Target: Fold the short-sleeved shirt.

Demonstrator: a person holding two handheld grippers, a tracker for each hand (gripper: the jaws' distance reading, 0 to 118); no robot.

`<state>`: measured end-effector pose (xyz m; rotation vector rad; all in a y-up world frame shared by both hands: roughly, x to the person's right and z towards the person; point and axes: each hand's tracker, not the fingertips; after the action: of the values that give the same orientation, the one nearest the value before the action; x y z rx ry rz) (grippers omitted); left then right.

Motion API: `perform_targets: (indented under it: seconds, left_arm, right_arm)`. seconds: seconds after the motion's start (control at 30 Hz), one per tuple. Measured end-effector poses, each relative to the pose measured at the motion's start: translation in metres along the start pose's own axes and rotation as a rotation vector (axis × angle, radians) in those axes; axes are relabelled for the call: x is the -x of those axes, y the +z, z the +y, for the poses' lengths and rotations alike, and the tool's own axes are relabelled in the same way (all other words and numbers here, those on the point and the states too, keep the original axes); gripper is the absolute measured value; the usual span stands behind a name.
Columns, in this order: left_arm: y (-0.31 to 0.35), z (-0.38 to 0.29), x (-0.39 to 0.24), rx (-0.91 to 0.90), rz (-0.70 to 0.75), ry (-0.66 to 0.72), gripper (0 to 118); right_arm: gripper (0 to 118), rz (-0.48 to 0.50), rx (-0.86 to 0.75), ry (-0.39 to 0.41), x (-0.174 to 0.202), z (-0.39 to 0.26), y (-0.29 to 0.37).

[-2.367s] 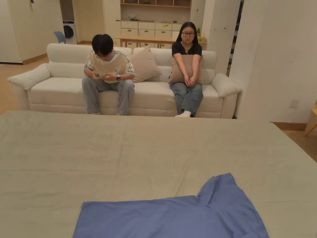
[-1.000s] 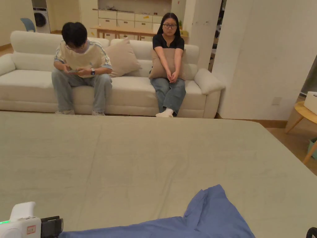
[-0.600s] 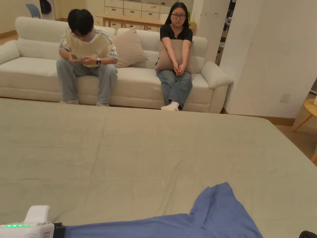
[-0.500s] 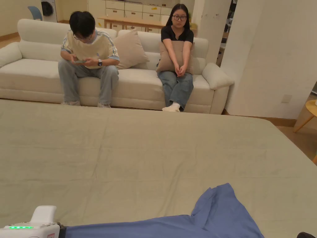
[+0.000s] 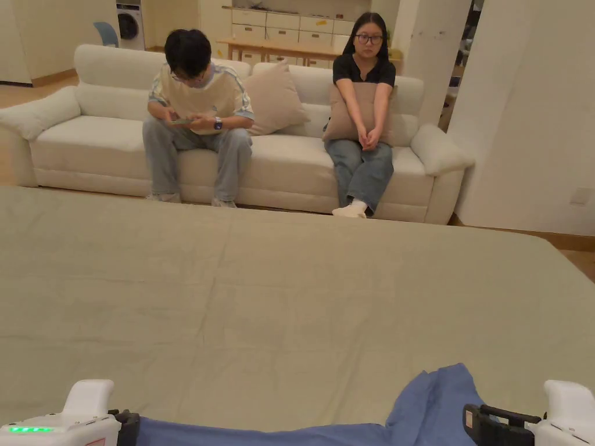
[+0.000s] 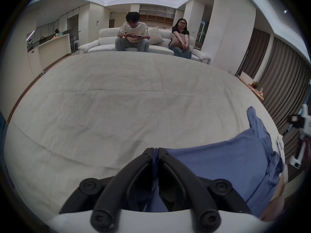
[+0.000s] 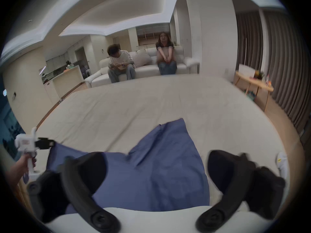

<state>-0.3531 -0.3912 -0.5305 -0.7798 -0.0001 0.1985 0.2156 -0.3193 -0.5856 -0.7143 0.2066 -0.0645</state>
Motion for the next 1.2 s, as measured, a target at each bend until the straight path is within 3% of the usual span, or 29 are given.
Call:
perform_targets:
  seconds: [0.17,0.23,0.37,0.43,0.47,0.5,0.53,0.57,0.7,0.8,0.87,0.93,1.1,1.2]
  left_arm:
    - [0.008,0.000,0.006,-0.016,-0.023,0.026,2]
    - [0.008,-0.001,0.009,-0.014,-0.018,0.018,2]
    - [0.005,-0.001,0.011,0.005,-0.020,0.019,2]
    - [0.004,-0.001,0.007,0.008,-0.022,0.016,2]
    - [0.003,0.000,0.006,0.009,-0.021,0.013,2]
    - [0.003,0.000,0.005,0.010,-0.021,0.016,2]
    - [0.002,0.000,0.004,0.008,-0.030,0.022,2]
    - [0.003,0.000,0.003,0.004,-0.036,0.029,2]
    - [0.006,0.002,-0.001,-0.004,-0.034,0.024,2]
    - [0.014,0.007,-0.003,-0.019,-0.022,0.020,2]
    - [0.025,0.009,-0.005,-0.032,-0.028,0.021,2]
    - [0.044,0.011,-0.009,-0.053,-0.047,0.015,2]
    - [0.100,0.009,-0.015,-0.103,-0.079,-0.009,2]
    - [0.142,-0.007,-0.017,-0.129,-0.109,-0.039,2]
  right_arm:
    - [113,-0.085,0.126,-0.029,-0.057,-0.002,-0.099]
    - [113,-0.165,0.158,-0.011,-0.061,-0.002,-0.112]
    - [109,-0.174,0.322,-0.019,-0.076,-0.015,-0.139]
    - [105,-0.157,0.238,0.024,-0.072,-0.017,-0.128]
    - [83,-0.167,0.245,0.013,-0.069,-0.011,-0.124]
    - [51,-0.174,0.221,0.018,-0.066,-0.010,-0.118]
    - [9,-0.145,0.190,0.035,-0.063,-0.008,-0.112]
    - [1,-0.123,0.187,0.043,-0.060,-0.009,-0.109]
    - [1,-0.120,0.179,0.053,-0.047,-0.006,-0.108]
    - [1,-0.105,0.096,-0.051,-0.051,0.002,-0.085]
    - [1,-0.095,0.065,-0.056,-0.054,0.008,-0.061]
    - [1,-0.094,0.021,-0.044,-0.054,0.010,-0.031]
    - [1,-0.012,-0.088,-0.149,-0.056,-0.002,0.063]
    - [1,-0.007,-0.106,-0.143,-0.052,-0.028,0.121]
